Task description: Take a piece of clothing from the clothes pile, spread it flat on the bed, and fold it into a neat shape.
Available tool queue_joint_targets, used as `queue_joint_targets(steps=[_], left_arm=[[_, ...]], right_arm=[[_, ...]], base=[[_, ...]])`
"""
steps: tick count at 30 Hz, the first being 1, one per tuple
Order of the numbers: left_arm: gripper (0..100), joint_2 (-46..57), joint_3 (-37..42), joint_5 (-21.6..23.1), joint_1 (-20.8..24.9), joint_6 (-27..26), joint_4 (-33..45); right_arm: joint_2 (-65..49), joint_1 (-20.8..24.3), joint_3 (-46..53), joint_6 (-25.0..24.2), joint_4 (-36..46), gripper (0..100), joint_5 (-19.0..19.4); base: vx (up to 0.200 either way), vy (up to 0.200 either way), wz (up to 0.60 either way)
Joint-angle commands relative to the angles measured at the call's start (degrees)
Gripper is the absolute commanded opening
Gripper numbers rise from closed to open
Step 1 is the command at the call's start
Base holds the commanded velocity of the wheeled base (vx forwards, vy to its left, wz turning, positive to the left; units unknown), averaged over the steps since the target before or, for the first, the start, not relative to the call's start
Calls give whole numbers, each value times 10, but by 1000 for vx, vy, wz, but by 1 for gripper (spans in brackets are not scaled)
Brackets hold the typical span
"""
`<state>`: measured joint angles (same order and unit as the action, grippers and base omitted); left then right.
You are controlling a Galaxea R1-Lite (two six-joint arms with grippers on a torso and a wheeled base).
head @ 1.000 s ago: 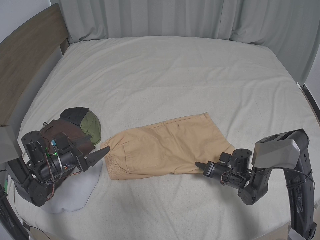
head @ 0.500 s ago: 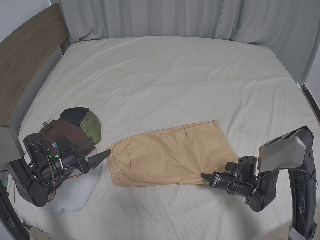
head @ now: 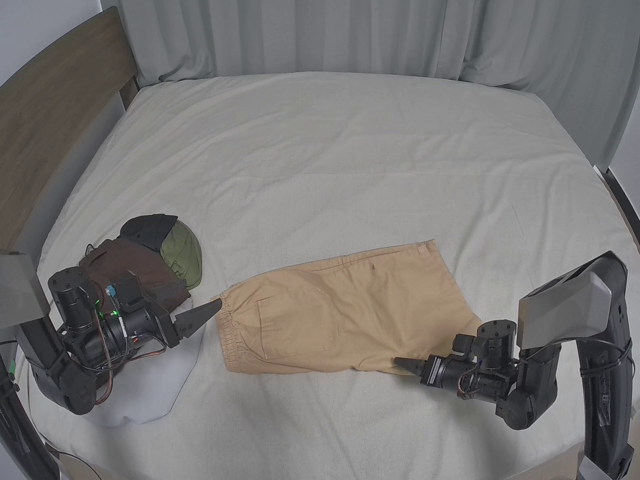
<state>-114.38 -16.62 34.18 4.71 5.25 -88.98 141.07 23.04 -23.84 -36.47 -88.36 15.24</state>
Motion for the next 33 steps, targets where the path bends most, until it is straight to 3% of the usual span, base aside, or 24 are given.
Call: queue_joint_targets(steps=[1, 6, 9, 14, 21, 33], left_arm=[[100, 0, -3, 0, 1, 1, -1], [100, 4, -3, -1, 3, 2, -1], [100, 3, -2, -1, 4, 2, -1], [100, 0, -1, 0, 4, 3, -1], [100, -6, 4, 0, 12, 23, -1], [100, -59, -2, -5, 17, 73, -1]], right_arm=[[-16, 26, 72, 29, -1, 100, 24], [-26, 53, 107, 62, -2, 100, 56], [-62, 57, 108, 63, -2, 100, 63], [-143, 52, 111, 60, -1, 100, 111], [-211, 30, 105, 58, -1, 100, 115], [-218, 17, 86, 62, -1, 100, 110]], base=[[0, 0, 0], [0, 0, 0], [0, 0, 0], [0, 0, 0], [0, 0, 0], [0, 0, 0]])
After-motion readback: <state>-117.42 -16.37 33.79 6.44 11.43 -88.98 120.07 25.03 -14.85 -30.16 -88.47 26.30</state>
